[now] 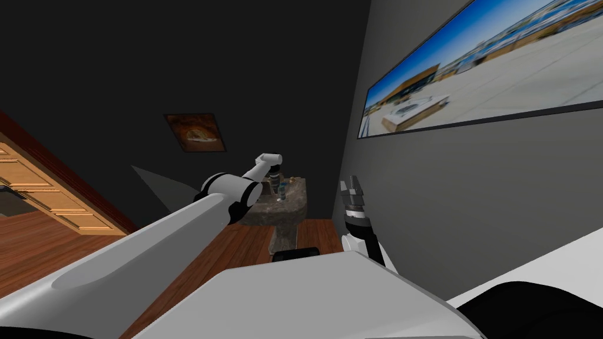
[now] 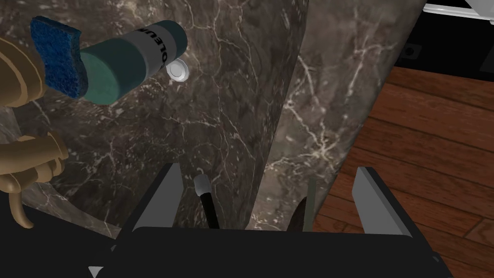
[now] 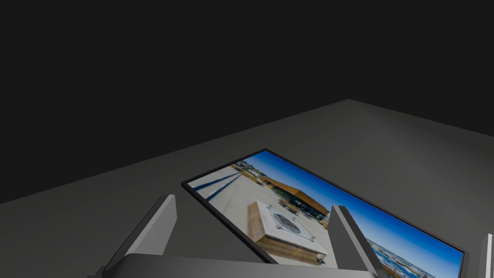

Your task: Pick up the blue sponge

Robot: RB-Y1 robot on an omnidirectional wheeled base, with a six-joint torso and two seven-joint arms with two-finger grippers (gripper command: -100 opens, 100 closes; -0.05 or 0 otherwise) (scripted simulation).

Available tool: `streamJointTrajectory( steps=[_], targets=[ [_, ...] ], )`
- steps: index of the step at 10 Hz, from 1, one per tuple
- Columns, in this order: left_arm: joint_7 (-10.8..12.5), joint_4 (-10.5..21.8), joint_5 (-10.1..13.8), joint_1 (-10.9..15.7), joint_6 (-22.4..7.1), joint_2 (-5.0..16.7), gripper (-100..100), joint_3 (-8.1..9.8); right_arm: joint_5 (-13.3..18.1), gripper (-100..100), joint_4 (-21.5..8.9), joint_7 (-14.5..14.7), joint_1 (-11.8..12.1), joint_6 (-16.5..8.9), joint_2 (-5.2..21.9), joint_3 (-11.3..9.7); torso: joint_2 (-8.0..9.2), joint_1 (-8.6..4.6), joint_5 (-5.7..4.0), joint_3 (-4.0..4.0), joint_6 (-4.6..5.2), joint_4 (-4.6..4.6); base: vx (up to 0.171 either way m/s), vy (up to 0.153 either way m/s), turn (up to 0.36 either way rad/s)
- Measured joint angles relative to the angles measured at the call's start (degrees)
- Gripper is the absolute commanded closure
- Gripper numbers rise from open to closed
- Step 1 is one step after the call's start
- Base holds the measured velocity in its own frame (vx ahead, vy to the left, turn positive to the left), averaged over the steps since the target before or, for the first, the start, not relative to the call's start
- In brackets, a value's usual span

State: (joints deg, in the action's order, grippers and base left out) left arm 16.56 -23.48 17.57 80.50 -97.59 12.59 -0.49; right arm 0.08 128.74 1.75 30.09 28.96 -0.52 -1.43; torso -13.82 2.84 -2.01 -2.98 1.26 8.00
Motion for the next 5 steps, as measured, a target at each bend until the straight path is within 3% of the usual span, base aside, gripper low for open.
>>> streamJointTrajectory(
  steps=[3,5],
  targets=[
    [0.1,-2.2,0.5,-2.1,-0.8,-0.3,-100,-0.17,0.0,0,0.0,0.0,0.0,0.0,0.0,0.0,0.07,0.36,0.09,0.04,-0.02,0.01,-0.003,0.012,-0.038],
    [-0.6,0.9,0.7,-0.9,0.8,-0.5,-100,-0.07,0.0,0,0.0,0.0,0.0,0.0,0.0,0.0,0.06,0.32,0.08,0.04,-0.02,0.02,-0.003,0.014,-0.040]
  ],
)
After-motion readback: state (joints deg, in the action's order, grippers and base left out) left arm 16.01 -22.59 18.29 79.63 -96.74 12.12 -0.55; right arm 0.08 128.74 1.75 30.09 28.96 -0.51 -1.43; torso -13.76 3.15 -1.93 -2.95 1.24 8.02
